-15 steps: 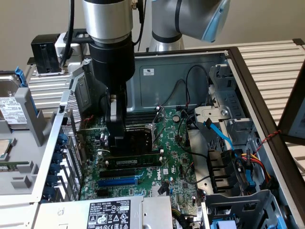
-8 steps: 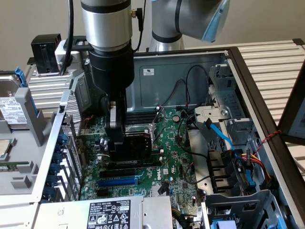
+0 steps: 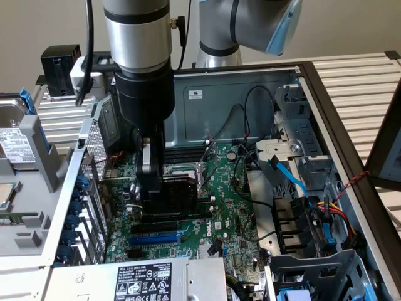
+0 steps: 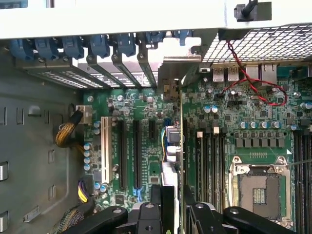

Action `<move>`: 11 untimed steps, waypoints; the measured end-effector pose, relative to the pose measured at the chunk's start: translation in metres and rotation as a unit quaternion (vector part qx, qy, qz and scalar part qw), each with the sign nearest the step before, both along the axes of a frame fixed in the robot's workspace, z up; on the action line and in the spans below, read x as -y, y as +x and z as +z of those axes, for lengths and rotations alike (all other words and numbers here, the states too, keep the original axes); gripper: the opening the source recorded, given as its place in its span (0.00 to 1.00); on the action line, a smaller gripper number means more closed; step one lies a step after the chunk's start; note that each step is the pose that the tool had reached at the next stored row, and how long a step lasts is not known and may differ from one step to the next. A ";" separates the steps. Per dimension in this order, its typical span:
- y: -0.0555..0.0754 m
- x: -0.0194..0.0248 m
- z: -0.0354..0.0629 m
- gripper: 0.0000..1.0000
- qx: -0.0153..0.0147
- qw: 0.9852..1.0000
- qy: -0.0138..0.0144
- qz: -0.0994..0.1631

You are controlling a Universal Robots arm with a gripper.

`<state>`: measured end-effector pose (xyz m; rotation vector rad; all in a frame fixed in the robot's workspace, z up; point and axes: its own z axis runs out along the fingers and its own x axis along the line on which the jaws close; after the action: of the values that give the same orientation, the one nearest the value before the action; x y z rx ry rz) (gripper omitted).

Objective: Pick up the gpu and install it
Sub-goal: 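Insert the gpu into the slot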

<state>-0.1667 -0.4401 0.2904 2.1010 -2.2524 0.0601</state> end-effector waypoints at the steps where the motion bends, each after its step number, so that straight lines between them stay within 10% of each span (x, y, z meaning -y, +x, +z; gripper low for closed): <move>1: 0.000 0.0005 -0.0009 0.27 0.000 1.000 0.000 -0.001; 11: -0.002 0.0095 -0.0127 0.27 0.000 1.000 0.000 -0.011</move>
<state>-0.1684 -0.4496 0.2777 2.0771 -2.2747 0.0579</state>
